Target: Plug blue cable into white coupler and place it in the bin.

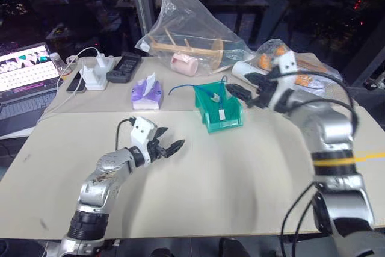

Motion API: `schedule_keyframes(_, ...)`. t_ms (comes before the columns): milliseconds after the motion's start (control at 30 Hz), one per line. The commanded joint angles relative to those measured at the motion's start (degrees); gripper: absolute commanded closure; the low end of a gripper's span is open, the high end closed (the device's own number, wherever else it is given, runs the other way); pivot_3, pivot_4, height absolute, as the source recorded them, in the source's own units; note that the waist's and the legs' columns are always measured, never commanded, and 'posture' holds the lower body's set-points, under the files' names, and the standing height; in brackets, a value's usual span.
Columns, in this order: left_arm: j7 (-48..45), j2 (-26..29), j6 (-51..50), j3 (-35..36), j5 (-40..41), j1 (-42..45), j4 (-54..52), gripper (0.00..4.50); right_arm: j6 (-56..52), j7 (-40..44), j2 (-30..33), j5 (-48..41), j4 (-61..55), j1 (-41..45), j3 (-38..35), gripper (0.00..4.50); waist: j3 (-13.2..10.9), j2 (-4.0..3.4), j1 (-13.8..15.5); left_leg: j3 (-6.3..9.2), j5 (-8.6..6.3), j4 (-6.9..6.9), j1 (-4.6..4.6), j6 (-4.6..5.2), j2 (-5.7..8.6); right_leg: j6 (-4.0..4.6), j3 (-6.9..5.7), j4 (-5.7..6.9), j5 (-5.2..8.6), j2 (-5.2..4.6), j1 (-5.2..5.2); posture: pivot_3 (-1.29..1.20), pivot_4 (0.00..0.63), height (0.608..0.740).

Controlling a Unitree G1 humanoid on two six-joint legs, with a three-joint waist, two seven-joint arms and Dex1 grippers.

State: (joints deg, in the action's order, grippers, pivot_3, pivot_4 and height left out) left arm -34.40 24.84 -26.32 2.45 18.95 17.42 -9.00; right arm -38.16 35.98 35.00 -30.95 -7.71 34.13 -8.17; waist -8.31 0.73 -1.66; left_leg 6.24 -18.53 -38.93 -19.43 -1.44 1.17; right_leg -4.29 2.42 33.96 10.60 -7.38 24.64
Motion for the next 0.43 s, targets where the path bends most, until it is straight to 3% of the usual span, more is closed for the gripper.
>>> schedule_keyframes(33, -1.45, 1.97, 2.13, 1.77, -0.30, -0.99, 0.84, 0.30, -0.81, 1.29, 1.83, -4.83, -14.35, -11.91, -7.07, 0.03, 0.00, 0.00, -0.11, -0.06, -0.04, 0.01, 0.00, 0.07, 0.01, 0.00, 0.04, -0.02, 0.00, -0.01, 0.00, 0.00, 0.150, 0.740)
schedule_keyframes(233, -1.49, 2.19, 4.31, 2.54, -1.05, -2.06, 4.48, 0.30, 5.93, -2.45, -1.05, 0.21, -18.43, -33.32, -12.77, 0.03, -0.06, 0.03, 0.35, -0.14, -0.15, -0.08, 0.22, 0.28, 0.02, -0.02, 0.09, 0.02, -0.01, -0.01, -0.25, 0.00, 0.150, 0.740)
schedule_keyframes(433, -4.65, 2.79, 6.86, 1.09, -1.30, -2.44, 8.64, 0.30, 12.28, -5.44, -4.42, 5.09, -16.10, -37.84, -12.14, 0.03, -0.07, 0.03, 0.30, -0.17, -0.11, -0.14, 0.36, 0.20, 0.01, 0.01, 0.13, 0.03, 0.00, 0.00, -0.30, 0.00, 0.150, 0.740)
